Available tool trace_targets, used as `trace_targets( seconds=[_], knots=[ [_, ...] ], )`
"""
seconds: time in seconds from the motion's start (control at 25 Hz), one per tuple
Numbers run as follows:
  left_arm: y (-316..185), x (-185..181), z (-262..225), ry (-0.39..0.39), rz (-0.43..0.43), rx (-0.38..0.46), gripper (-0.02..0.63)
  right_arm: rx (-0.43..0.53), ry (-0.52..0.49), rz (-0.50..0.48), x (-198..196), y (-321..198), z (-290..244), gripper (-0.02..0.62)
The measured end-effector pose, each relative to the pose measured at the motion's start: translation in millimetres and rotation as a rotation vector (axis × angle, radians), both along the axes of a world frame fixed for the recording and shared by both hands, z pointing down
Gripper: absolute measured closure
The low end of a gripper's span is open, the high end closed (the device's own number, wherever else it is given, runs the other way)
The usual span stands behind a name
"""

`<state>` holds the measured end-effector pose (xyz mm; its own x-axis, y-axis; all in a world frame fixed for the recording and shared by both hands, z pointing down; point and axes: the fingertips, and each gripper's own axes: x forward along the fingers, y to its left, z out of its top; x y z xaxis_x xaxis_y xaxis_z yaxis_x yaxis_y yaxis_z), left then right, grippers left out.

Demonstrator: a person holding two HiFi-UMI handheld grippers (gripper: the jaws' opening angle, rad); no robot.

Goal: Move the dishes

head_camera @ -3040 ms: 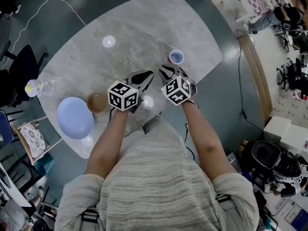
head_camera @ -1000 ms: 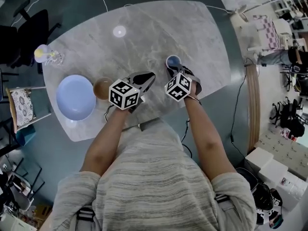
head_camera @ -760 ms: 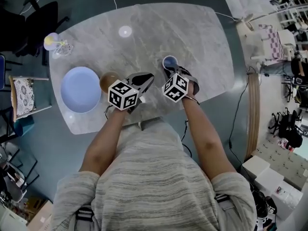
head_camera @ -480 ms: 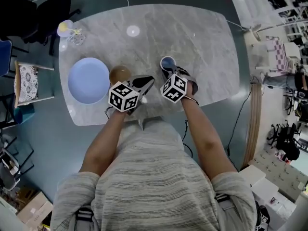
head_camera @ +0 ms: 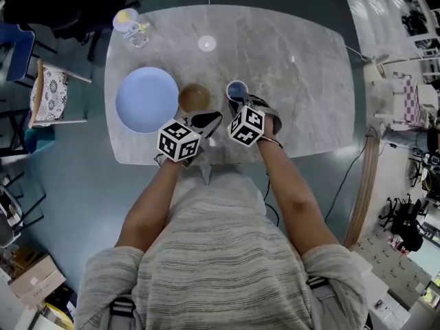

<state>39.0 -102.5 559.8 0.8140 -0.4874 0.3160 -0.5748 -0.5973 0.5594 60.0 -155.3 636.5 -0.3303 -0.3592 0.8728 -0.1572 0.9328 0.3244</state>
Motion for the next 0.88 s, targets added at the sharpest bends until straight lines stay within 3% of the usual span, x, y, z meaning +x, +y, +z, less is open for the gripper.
trace_targets(
  seconds=[0.32,0.88],
  knots=[
    [15.2,-29.3,8.1,-0.014,-0.028,-0.022,0.580,-0.010,-0.006,-0.039,-27.8,15.7,8.4,0.549],
    [21.3,-43.4,5.2,-0.019,-0.025,-0.018,0.580,-0.021,-0.014,-0.046,-45.2,22.2,13.8,0.549]
  ],
)
